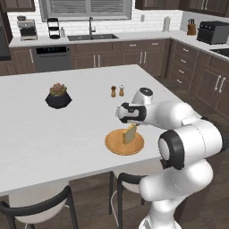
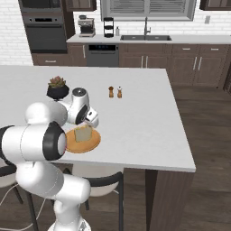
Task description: Start the toaster. Once the lever pops up, take the bread to the plate on the dining counter.
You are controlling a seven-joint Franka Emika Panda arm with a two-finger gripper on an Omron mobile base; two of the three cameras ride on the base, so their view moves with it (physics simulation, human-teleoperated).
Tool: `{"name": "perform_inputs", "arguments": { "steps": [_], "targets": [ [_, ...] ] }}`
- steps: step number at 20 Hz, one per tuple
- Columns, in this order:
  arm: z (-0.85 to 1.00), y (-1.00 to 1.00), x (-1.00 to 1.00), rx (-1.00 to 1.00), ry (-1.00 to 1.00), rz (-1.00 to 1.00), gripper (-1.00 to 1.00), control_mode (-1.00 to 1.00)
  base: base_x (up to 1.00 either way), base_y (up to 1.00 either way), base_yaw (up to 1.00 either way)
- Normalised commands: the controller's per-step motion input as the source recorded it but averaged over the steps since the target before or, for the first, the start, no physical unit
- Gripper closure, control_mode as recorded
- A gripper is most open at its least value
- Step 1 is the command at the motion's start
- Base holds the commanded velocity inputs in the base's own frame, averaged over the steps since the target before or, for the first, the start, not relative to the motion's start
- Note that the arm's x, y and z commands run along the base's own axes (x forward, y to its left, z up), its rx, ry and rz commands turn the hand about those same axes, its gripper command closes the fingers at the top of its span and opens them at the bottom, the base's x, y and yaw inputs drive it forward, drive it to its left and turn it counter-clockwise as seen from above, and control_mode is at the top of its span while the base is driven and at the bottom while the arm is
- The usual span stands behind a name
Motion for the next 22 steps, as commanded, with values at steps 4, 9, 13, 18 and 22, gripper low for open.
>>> {"name": "perform_inputs", "arguments": {
  "steps": [4, 9, 13, 18, 22],
  "targets": [
    [0.0, 0.23, 0.33, 0.0, 0.06, 0.0, -1.0, -1.0, 0.0, 0.0, 0.0],
    [-0.01, 0.26, 0.31, 0.0, 0.06, 0.0, -1.0, -1.0, 0.0, 0.0, 0.0],
    [0.0, 0.26, 0.27, 0.0, 0.06, 0.0, -1.0, -1.0, 0.0, 0.0, 0.0],
    [0.0, 0.22, 0.29, 0.0, 0.05, 0.0, -1.0, -1.0, 0.0, 0.0, 0.0],
    [0.09, -0.04, -0.04, 0.0, 0.05, -0.04, -1.0, -1.0, 0.0, 0.0, 0.0]
  ]
}}
